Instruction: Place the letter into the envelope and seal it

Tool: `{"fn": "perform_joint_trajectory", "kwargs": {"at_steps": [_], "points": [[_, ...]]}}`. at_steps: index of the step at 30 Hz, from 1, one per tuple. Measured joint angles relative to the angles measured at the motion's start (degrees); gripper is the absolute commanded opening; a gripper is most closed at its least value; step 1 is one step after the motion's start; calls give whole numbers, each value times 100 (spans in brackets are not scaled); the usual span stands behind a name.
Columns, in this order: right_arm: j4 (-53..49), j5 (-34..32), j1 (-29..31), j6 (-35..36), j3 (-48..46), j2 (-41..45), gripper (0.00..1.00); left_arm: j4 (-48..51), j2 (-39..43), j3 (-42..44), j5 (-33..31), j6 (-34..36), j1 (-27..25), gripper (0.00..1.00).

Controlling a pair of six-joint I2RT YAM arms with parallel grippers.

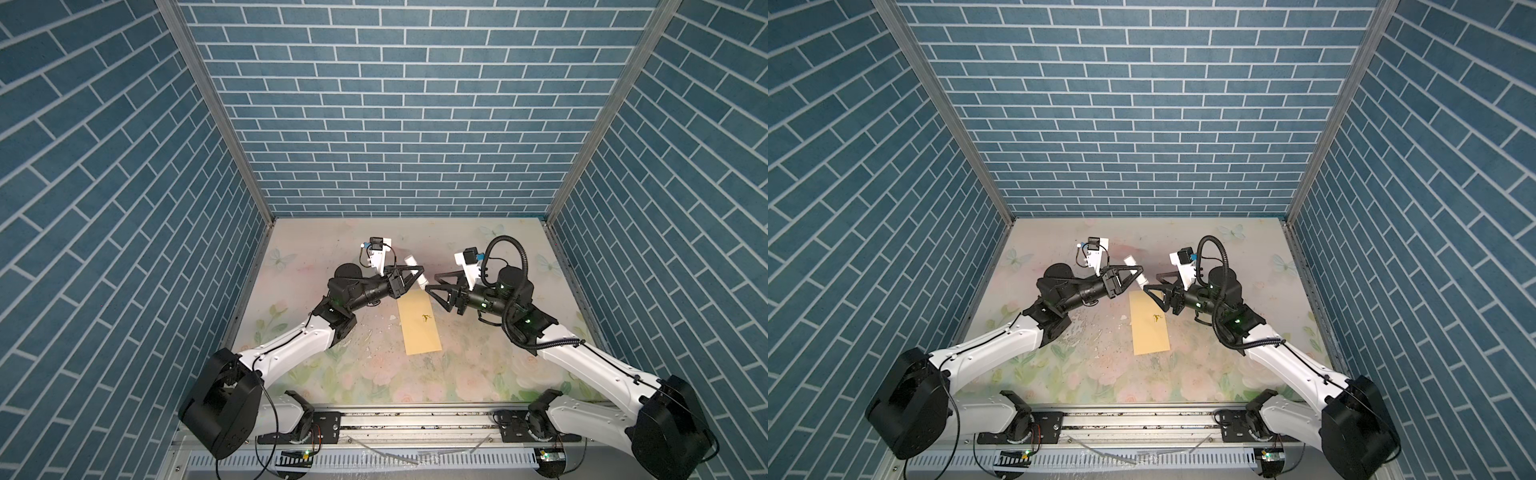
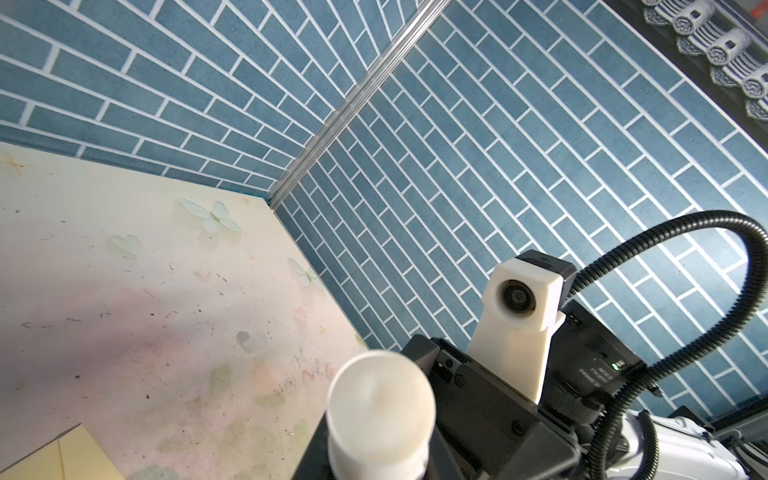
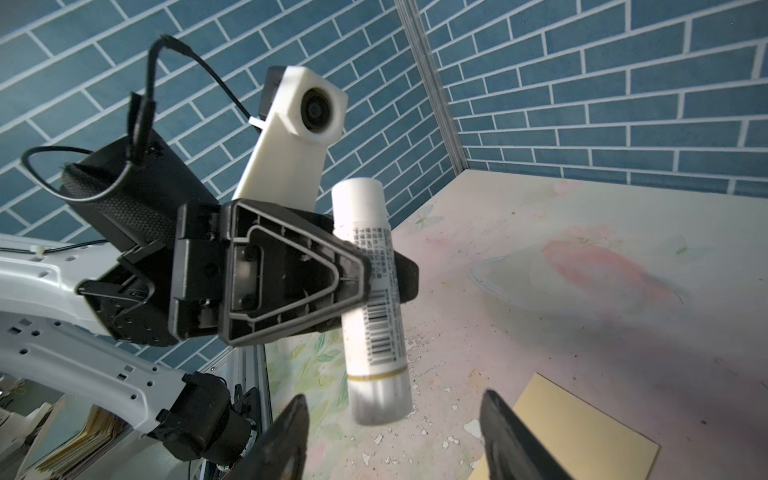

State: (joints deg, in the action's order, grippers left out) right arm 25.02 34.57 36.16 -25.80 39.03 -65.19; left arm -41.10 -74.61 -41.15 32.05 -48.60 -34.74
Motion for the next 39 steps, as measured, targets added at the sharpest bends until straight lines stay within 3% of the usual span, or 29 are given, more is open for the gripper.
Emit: {"fn": "perform_joint_trajectory", "kwargs": {"at_steps": [8, 15, 24, 28, 33, 39], "points": [[435, 603, -13, -404, 2, -492, 38, -105, 0, 0, 39, -85, 0, 0], [879, 774, -17, -651, 2, -643, 37, -122, 2, 0, 42, -101, 0, 0], [1010, 787, -20, -778, 66, -883, 5, -11, 0, 2, -46, -92, 39, 0], [780, 619, 0, -695, 157, -890, 0, 31, 0, 2, -144, -74, 44, 0], [-4, -129, 232, -221, 358, -680, 0, 61, 0, 2, -258, -61, 44, 0], [-1423, -2540, 1156, 787, 868, -407, 0, 33, -35, 2, -354, -26, 37, 0]]}}
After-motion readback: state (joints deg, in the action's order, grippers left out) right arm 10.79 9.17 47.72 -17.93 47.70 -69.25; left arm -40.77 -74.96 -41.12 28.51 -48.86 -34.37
